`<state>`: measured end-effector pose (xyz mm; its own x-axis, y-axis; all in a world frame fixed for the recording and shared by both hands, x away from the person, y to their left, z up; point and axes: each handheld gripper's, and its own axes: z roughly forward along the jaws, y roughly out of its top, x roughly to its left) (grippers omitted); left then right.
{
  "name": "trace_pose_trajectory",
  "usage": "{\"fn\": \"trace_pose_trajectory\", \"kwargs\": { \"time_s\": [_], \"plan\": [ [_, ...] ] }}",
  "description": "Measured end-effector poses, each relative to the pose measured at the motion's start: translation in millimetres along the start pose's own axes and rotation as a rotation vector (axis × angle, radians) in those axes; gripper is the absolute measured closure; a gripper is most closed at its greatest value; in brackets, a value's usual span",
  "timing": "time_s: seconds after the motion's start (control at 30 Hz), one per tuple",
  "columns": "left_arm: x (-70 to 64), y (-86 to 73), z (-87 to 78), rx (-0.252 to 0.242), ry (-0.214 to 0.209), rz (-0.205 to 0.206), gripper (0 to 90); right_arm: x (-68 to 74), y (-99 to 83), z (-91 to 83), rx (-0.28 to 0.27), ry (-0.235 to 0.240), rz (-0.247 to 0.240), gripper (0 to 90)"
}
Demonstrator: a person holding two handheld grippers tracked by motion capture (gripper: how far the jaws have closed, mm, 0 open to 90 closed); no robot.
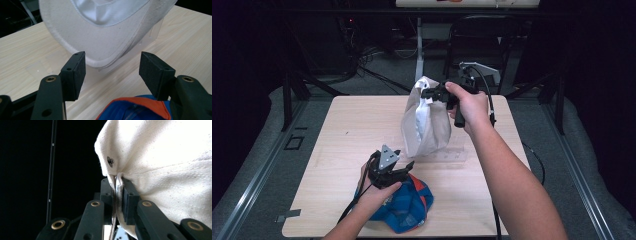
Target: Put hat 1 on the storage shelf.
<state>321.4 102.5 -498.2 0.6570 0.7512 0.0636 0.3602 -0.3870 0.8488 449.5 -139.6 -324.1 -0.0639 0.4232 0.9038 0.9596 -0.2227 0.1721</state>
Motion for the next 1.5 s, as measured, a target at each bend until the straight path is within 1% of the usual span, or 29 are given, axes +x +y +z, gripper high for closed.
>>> {"fn": "trace_pose_trajectory", "kwargs": {
  "time_s": [0.1,0.2,0.23,0.27,0.3,0.33,0.37,0.5,0.57,0.67,0.77,0.83,0.9,0.93,1.13,1.2,1.33,1.5],
  "plan": [
    [-5.3,4.1,7.2,0.002,0.006,0.001,38.8,0.4,-0.2,1.5,-0.002,-0.001,0.000,81.8],
    [-9.6,6.9,13.2,0.008,0.031,0.017,40.1,1.1,-0.8,2.4,-0.001,-0.005,-0.001,81.8],
    [-10.4,7.8,14.7,0.011,0.038,0.031,43.8,1.4,-1.1,2.9,0.000,-0.006,-0.002,81.8],
    [-11.2,8.8,16.1,0.015,0.055,0.042,47.3,1.6,-1.4,3.4,0.001,-0.005,-0.002,81.8],
    [-11.4,9.9,17.2,0.024,0.075,0.057,48.0,1.7,-1.7,3.7,0.003,-0.008,-0.003,81.8],
    [-11.6,10.7,18.1,0.030,0.088,0.062,50.2,1.9,-2.1,4.3,0.006,-0.008,-0.004,81.8],
    [-10.8,11.1,18.5,0.034,0.091,0.060,53.8,2.1,-2.5,4.9,0.008,-0.008,-0.005,81.8],
    [-5.5,11.3,17.4,0.037,0.114,0.057,60.8,3.8,-3.7,5.8,0.008,-0.009,-0.006,81.8],
    [-2.6,11.1,15.8,0.030,0.103,0.047,64.4,4.6,-3.9,5.7,0.007,-0.009,-0.007,81.8],
    [2.0,10.7,11.9,0.021,0.112,0.054,69.9,5.4,-4.2,5.5,0.011,-0.006,-0.013,81.8],
    [7.4,9.8,8.0,0.012,0.108,0.055,72.8,7.5,-4.7,6.7,0.013,-0.005,-0.015,81.7],
    [10.3,9.2,6.0,0.009,0.099,0.055,74.2,9.1,-5.3,8.1,0.016,-0.004,-0.020,81.8],
    [12.3,8.5,4.4,0.003,0.099,0.062,75.3,10.7,-6.0,10.0,0.017,-0.009,-0.023,81.7],
    [13.8,8.3,3.2,0.005,0.093,0.073,76.0,11.2,-6.3,10.8,0.021,-0.010,-0.028,81.7],
    [23.1,8.4,-3.9,-0.021,0.045,0.061,80.1,15.7,-7.4,15.2,0.026,-0.017,-0.043,81.8],
    [26.8,8.1,-5.4,-0.032,0.023,0.048,81.0,16.2,-7.5,16.1,0.023,-0.017,-0.042,81.8],
    [36.1,7.4,-7.0,-0.051,-0.036,0.008,82.0,15.4,-7.5,17.2,0.026,-0.029,-0.044,82.0],
    [46.4,5.7,-7.5,-0.071,-0.075,-0.037,82.0,12.9,-7.1,16.9,0.025,-0.039,-0.042,82.2]
  ]
}}
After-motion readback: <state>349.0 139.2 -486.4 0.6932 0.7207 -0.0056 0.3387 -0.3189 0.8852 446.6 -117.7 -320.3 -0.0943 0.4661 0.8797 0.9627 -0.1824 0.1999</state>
